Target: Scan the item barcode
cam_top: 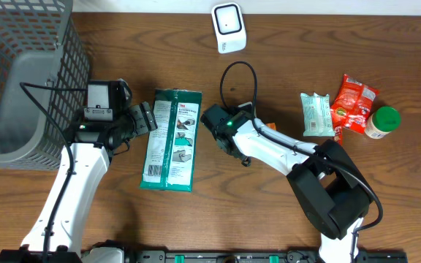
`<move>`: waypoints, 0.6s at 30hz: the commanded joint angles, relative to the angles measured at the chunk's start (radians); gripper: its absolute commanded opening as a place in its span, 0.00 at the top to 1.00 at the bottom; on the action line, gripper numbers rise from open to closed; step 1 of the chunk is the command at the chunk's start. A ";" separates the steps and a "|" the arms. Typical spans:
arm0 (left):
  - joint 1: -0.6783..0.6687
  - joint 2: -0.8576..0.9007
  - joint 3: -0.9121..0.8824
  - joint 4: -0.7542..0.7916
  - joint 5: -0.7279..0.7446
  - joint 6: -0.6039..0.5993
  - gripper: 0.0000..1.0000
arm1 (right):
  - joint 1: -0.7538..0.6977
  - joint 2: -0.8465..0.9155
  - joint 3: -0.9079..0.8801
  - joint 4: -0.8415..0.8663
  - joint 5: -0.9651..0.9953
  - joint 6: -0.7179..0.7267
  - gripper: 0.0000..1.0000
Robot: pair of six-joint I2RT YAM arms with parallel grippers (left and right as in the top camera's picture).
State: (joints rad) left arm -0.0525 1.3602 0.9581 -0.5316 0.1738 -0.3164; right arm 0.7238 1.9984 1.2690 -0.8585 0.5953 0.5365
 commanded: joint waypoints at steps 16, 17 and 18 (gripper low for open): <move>0.001 0.007 -0.005 -0.003 -0.002 0.009 0.18 | 0.003 0.016 -0.042 0.050 0.036 0.016 0.77; 0.001 0.007 -0.005 -0.003 -0.002 0.008 0.18 | 0.003 0.016 -0.042 0.051 0.036 0.016 0.77; 0.001 0.007 -0.005 -0.003 -0.002 0.009 0.18 | 0.003 0.016 -0.043 0.051 0.036 0.016 0.77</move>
State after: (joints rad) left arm -0.0525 1.3605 0.9581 -0.5316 0.1738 -0.3164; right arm 0.7238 1.9984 1.2404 -0.8104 0.6071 0.5381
